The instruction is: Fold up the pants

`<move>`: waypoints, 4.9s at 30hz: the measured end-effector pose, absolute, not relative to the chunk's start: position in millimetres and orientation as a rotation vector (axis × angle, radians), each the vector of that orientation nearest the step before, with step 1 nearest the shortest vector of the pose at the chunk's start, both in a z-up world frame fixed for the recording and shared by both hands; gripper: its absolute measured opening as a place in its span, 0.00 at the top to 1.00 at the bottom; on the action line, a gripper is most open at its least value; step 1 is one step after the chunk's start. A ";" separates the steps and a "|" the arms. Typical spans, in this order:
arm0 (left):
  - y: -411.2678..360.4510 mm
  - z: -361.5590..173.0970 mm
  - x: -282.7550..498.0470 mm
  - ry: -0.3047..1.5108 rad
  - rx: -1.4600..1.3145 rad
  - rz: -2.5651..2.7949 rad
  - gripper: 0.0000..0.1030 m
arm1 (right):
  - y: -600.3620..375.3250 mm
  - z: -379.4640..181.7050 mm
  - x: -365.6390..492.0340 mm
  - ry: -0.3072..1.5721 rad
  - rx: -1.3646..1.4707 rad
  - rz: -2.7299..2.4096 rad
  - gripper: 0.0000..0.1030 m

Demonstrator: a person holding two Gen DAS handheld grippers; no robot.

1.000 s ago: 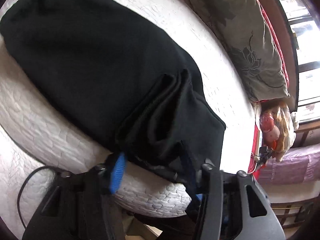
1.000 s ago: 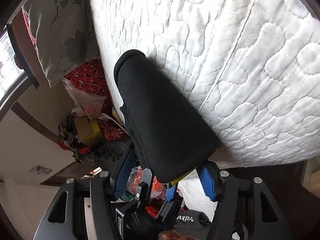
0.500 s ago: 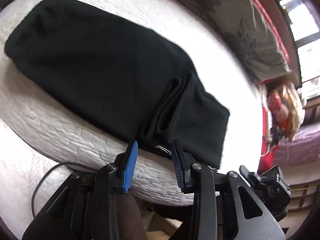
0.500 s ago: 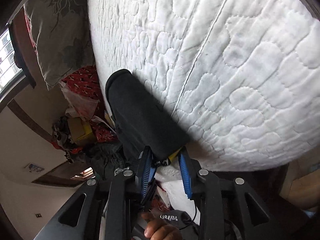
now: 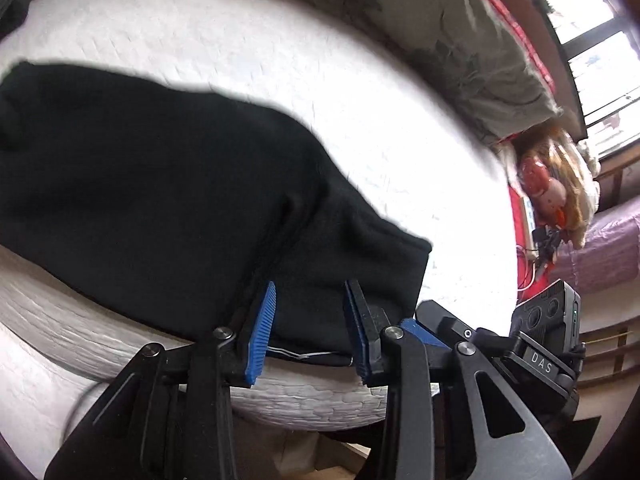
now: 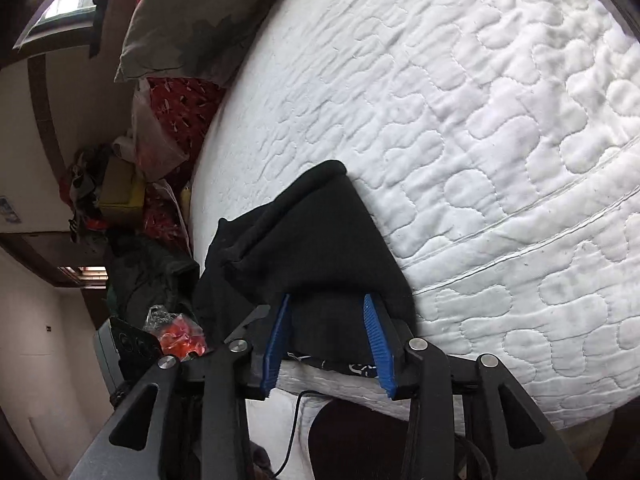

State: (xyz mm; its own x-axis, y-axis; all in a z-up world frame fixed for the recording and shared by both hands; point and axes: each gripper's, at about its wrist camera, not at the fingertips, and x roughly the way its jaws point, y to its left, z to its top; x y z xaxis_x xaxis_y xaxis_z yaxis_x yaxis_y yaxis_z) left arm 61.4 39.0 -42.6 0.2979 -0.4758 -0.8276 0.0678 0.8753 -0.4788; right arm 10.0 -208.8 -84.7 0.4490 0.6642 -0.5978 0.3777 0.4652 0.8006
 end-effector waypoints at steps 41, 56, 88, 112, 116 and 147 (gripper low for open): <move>207.6 -66.9 236.1 1.650 -0.219 -0.669 0.69 | 130.9 7.4 62.3 1.152 0.011 0.529 0.41; 247.6 -91.8 247.4 1.714 -0.554 -0.551 0.72 | 212.7 -30.6 91.6 1.094 -0.167 0.413 0.54; 282.6 -101.9 240.8 1.684 -0.795 -0.537 0.77 | 195.7 -24.9 120.1 1.026 -0.108 0.391 0.53; 139.6 9.9 151.4 1.566 -0.857 -0.553 0.77 | 25.3 78.4 43.8 0.970 0.261 0.511 0.70; 74.6 6.4 146.2 1.599 -0.776 -0.550 0.77 | -32.5 79.6 33.7 0.967 0.372 0.471 0.70; -24.3 21.2 96.6 1.451 -0.252 -0.280 0.43 | -249.4 -56.1 13.5 1.107 1.078 0.413 0.48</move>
